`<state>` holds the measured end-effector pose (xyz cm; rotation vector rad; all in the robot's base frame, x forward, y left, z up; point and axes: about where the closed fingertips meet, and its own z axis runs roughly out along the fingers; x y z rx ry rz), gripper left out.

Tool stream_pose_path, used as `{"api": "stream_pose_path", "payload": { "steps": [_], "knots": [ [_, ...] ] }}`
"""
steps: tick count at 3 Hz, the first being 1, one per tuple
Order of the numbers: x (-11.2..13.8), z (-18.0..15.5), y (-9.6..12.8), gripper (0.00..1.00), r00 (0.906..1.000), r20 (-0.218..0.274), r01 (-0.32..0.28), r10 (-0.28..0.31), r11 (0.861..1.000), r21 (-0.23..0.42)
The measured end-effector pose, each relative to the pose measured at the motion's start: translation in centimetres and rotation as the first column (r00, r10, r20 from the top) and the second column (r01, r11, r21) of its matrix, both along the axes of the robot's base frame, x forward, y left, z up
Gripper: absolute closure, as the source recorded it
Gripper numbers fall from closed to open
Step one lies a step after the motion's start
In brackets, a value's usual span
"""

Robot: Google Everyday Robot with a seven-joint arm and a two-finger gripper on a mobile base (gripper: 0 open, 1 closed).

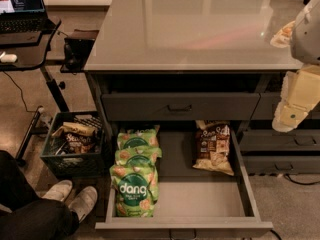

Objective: Pick brown chip bag from middle drawer and place on counter

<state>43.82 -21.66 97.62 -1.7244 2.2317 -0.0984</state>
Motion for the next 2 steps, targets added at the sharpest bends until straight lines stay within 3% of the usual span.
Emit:
{"api": "stream_pose_path", "payload": {
  "steps": [1, 2],
  "knots": [
    [0.0, 0.0, 0.0, 0.00, 1.0000, 0.001, 0.000, 0.000, 1.000, 0.000],
    [1.1, -2.0, -0.6, 0.00, 0.9990, 0.035, 0.029, -0.029, 1.000, 0.009]
  ]
}}
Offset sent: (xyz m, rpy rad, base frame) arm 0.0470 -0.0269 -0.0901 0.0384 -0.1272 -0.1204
